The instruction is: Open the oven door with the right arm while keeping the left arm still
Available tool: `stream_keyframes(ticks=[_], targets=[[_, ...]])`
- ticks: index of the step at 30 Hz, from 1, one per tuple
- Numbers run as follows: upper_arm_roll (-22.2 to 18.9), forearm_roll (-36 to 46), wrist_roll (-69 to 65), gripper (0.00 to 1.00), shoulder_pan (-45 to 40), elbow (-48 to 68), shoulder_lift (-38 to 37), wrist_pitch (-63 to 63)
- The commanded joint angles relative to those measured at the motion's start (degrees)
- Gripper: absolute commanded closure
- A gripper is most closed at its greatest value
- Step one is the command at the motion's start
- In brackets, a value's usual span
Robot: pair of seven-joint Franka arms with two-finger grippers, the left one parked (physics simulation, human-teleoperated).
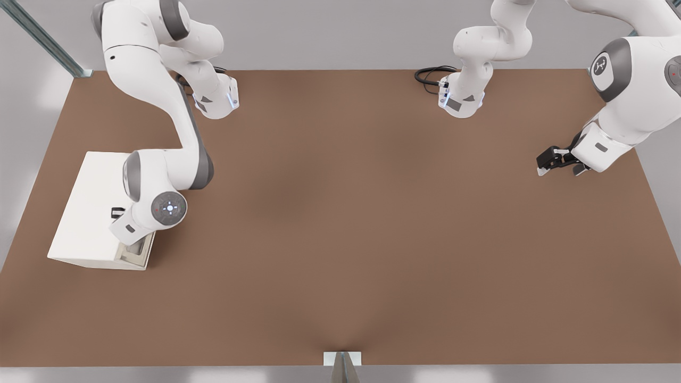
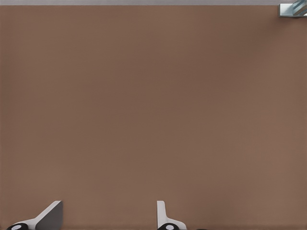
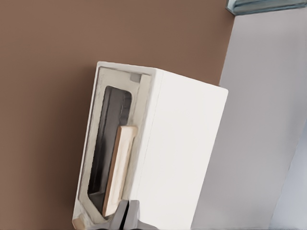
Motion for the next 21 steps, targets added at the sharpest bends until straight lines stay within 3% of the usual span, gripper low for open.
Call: stream_keyframes(ticks=[1,7,21], targets=[[-0.96,-3.53,22.15,1.00,-0.04,-2.61,-0.45,6.09],[-1.22,-11.26,29.80,1.00,-0.04,-13.78,-2.56,13.65],[-4.56,-11.35,32.09,1.00,-0.04,-17.38,0.07,20.86]])
